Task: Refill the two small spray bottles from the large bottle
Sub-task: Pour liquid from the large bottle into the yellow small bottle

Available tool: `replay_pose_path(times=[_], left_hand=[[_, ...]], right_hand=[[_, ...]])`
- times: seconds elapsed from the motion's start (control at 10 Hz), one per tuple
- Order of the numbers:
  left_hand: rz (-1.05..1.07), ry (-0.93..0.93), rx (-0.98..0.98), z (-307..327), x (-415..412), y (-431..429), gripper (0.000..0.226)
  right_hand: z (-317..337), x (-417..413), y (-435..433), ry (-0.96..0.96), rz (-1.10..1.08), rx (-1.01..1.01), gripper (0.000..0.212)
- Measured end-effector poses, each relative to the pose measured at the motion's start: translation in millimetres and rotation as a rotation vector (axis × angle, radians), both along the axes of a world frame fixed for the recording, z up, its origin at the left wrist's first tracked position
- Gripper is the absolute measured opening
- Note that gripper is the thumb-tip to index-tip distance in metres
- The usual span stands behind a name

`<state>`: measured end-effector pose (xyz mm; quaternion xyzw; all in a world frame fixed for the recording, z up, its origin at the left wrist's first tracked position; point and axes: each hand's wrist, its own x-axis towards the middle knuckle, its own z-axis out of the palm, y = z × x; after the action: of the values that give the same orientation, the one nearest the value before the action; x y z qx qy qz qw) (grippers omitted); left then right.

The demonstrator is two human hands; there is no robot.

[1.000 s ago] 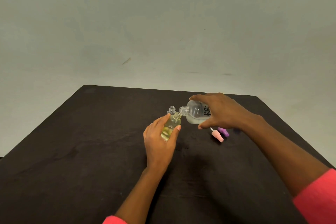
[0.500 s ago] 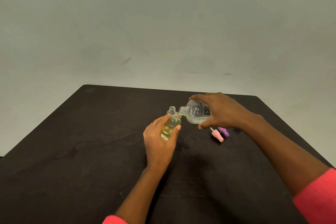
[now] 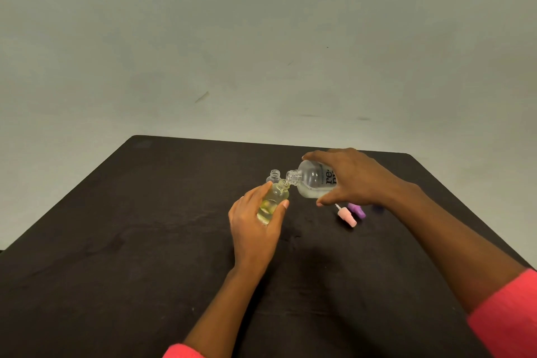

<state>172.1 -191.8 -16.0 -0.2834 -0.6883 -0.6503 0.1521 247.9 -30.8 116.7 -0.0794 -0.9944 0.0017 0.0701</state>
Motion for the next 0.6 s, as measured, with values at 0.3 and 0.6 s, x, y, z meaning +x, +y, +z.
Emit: replay_pose_path(times=[0.3, 0.6], left_hand=[[-0.002, -0.006, -0.005, 0.2, -0.4, -0.1, 0.046], [0.004, 0.003, 0.011, 0.9, 0.3, -1.1, 0.045]], right_hand=[[0.1, -1.6, -1.0, 0.002, 0.004, -0.007, 0.084], [1.6, -1.5, -2.3, 0.001, 0.004, -0.007, 0.083]])
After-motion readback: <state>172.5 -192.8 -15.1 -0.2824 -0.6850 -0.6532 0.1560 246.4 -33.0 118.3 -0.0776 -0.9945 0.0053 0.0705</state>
